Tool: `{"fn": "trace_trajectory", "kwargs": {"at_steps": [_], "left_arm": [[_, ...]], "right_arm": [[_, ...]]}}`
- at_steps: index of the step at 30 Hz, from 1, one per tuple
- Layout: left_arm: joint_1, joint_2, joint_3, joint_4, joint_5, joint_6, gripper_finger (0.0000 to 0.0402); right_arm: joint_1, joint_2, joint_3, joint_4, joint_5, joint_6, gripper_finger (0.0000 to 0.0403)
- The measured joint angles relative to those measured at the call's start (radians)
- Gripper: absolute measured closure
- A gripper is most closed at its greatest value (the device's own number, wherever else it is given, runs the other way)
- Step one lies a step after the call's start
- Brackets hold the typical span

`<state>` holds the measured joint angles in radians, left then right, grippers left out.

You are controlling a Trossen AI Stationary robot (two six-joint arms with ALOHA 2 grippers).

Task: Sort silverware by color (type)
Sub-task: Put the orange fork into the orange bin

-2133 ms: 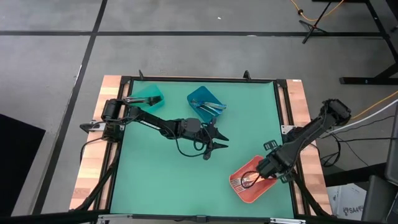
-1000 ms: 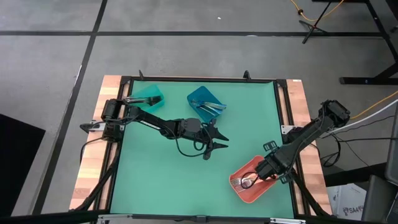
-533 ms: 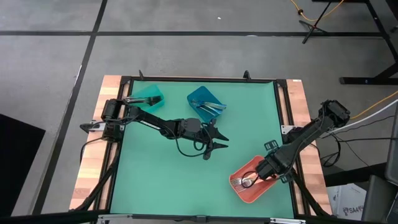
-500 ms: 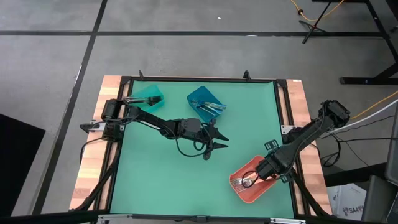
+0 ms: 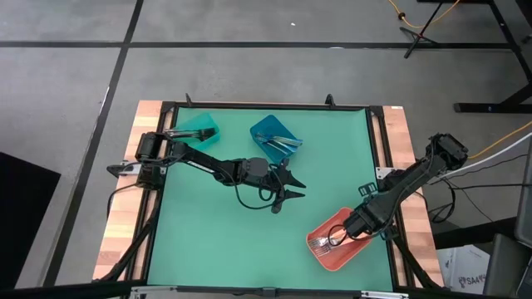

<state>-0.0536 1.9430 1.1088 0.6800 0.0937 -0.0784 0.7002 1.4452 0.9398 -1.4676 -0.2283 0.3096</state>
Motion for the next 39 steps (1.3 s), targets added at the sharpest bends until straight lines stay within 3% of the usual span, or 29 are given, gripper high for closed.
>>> {"fn": "trace_trajectory", "kwargs": {"at_steps": [9, 17, 25, 39], "left_arm": [[0.000, 0.000, 0.000, 0.000, -0.001, 0.000, 0.0273], [0.000, 0.000, 0.000, 0.000, -0.033, 0.000, 0.0273], [0.000, 0.000, 0.000, 0.000, -0.034, 0.000, 0.0273], [0.000, 0.000, 0.000, 0.000, -0.042, -0.013, 0.0273]], "right_arm": [[0.000, 0.000, 0.009, -0.002, 0.009, -0.001, 0.0230], [0.000, 0.000, 0.045, -0.008, 0.140, -0.002, 0.0230], [0.000, 0.000, 0.050, 0.024, 0.140, -0.007, 0.0230], [0.000, 0.000, 0.186, 0.033, 0.264, -0.034, 0.0230]]}}
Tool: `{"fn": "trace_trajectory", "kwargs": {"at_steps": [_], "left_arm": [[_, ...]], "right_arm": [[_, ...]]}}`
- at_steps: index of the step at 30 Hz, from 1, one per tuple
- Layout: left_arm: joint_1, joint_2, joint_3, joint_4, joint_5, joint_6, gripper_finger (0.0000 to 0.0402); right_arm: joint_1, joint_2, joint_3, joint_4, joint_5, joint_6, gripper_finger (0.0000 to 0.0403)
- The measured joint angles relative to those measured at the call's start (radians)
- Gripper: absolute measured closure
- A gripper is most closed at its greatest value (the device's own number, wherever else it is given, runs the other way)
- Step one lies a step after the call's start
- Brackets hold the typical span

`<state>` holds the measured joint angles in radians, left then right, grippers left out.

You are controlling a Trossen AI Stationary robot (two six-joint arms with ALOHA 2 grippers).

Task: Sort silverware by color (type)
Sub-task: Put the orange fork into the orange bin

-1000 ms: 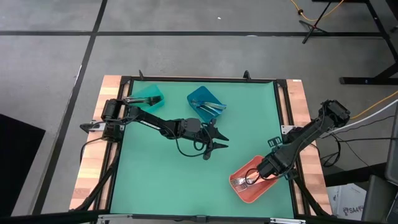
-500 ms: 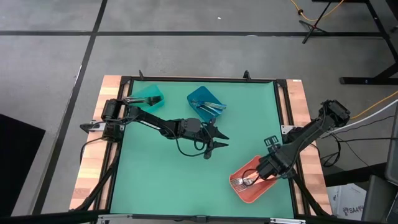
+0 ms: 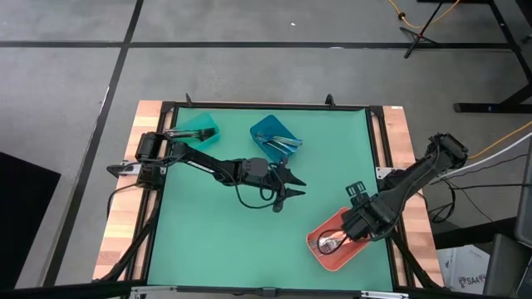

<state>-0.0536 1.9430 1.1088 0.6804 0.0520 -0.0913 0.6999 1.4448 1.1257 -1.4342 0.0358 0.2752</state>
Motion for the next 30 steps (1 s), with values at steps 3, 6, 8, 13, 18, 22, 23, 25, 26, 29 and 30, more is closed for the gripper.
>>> {"fn": "trace_trajectory", "kwargs": {"at_steps": [3, 6, 8, 13, 18, 22, 23, 25, 26, 29, 30], "left_arm": [[0.004, 0.000, 0.000, -0.002, -0.077, -0.066, 0.0273], [0.019, -0.023, -0.001, -0.059, -0.151, -0.089, 0.0273], [0.031, -0.050, -0.001, -0.138, -0.175, -0.090, 0.0273], [0.052, -0.134, -0.001, -0.384, -0.201, -0.090, 0.0273], [0.063, -0.205, -0.001, -0.638, -0.223, -0.090, 0.0273], [0.062, -0.225, -0.001, -0.803, -0.242, -0.090, 0.0273], [0.061, -0.225, -0.001, -0.845, -0.249, -0.090, 0.0273], [0.063, -0.225, -0.001, -0.918, -0.263, -0.089, 0.0273], [0.065, -0.224, -0.001, -0.948, -0.271, -0.090, 0.0273], [0.076, -0.221, -0.001, -1.043, -0.275, -0.090, 0.0273], [0.080, -0.220, -0.001, -1.065, -0.274, -0.090, 0.0273]], "right_arm": [[0.000, 0.000, 0.025, -0.001, 0.011, 0.000, 0.0230], [0.000, 0.000, 0.052, 0.000, 0.042, -0.001, 0.0230], [0.000, 0.000, 0.067, 0.001, 0.066, -0.001, 0.0230], [0.000, 0.000, 0.081, 0.006, 0.142, -0.026, 0.0230], [0.000, 0.000, 0.081, 0.042, 0.219, -0.070, 0.0230], [0.000, 0.000, 0.081, 0.081, 0.260, -0.108, 0.0230], [0.000, 0.000, 0.081, 0.091, 0.269, -0.120, 0.0230], [0.000, 0.000, 0.080, 0.108, 0.285, -0.133, 0.0230], [0.000, 0.000, 0.080, 0.116, 0.293, -0.144, 0.0230], [0.000, 0.000, 0.080, 0.142, 0.317, -0.153, 0.0230], [0.000, 0.000, 0.080, 0.148, 0.322, -0.153, 0.0230]]}}
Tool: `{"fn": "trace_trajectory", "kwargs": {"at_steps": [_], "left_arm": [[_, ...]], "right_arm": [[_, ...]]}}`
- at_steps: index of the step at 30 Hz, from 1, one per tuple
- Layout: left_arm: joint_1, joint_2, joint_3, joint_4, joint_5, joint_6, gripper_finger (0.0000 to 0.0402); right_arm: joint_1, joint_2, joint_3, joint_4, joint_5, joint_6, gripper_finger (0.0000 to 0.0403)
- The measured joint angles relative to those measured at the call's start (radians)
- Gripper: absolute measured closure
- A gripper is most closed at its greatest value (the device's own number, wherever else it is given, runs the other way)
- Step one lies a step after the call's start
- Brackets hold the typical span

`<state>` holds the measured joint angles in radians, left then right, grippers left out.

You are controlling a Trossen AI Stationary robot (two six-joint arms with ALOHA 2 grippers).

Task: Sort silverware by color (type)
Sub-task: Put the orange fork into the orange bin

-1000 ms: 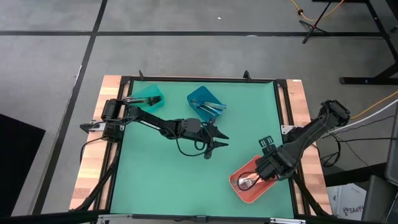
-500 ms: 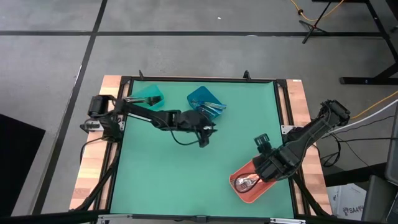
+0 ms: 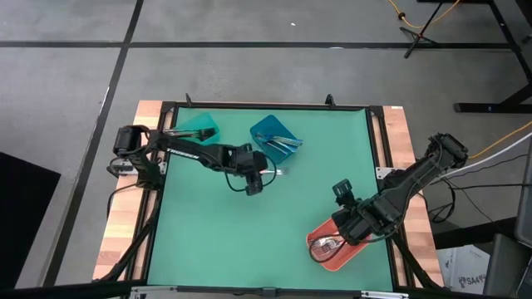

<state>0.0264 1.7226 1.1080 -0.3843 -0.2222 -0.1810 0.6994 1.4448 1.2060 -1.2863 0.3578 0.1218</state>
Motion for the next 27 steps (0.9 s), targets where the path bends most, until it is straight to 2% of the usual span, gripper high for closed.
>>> {"fn": "trace_trajectory", "kwargs": {"at_steps": [5, 20, 27], "left_arm": [[0.024, 0.000, 0.000, -0.054, 0.001, 0.000, 0.0273], [0.074, 0.001, 0.000, -0.056, 0.029, 0.000, 0.0273], [0.074, 0.069, 0.000, -0.048, 0.033, 0.000, 0.0273]], "right_arm": [[0.000, 0.000, 0.000, 0.020, 0.001, 0.000, 0.0230], [0.000, 0.000, 0.000, 0.036, 0.001, 0.000, 0.0230], [0.000, 0.000, -0.001, 0.037, 0.001, 0.000, 0.0230]]}}
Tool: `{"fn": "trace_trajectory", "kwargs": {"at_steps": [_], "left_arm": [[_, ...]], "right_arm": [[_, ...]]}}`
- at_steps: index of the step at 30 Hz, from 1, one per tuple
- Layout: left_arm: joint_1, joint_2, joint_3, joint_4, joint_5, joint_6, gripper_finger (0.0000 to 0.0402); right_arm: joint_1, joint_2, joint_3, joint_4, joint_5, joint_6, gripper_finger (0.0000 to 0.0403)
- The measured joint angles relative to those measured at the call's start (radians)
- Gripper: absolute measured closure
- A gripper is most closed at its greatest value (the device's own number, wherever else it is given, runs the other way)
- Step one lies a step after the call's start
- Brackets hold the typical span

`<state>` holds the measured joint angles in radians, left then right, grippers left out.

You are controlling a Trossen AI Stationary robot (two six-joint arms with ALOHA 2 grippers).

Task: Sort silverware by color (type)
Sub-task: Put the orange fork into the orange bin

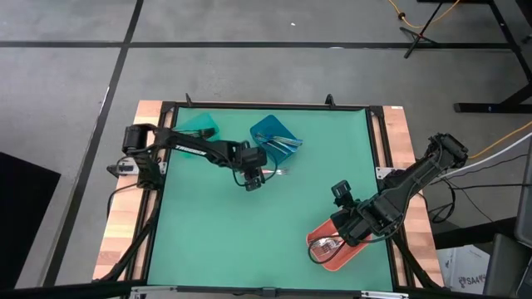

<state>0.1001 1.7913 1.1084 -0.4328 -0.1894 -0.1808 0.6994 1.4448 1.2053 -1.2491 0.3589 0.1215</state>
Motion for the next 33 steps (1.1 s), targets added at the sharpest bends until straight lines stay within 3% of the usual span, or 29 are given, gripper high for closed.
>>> {"fn": "trace_trajectory", "kwargs": {"at_steps": [11, 33], "left_arm": [[0.003, 0.097, 0.001, 0.001, 0.035, 0.034, 0.0273], [0.042, 0.100, 0.001, 0.000, 0.099, 0.033, 0.0273]], "right_arm": [[0.000, 0.000, 0.000, 0.001, 0.000, 0.000, 0.0230], [0.000, 0.000, 0.000, 0.002, 0.000, 0.000, 0.0230]]}}
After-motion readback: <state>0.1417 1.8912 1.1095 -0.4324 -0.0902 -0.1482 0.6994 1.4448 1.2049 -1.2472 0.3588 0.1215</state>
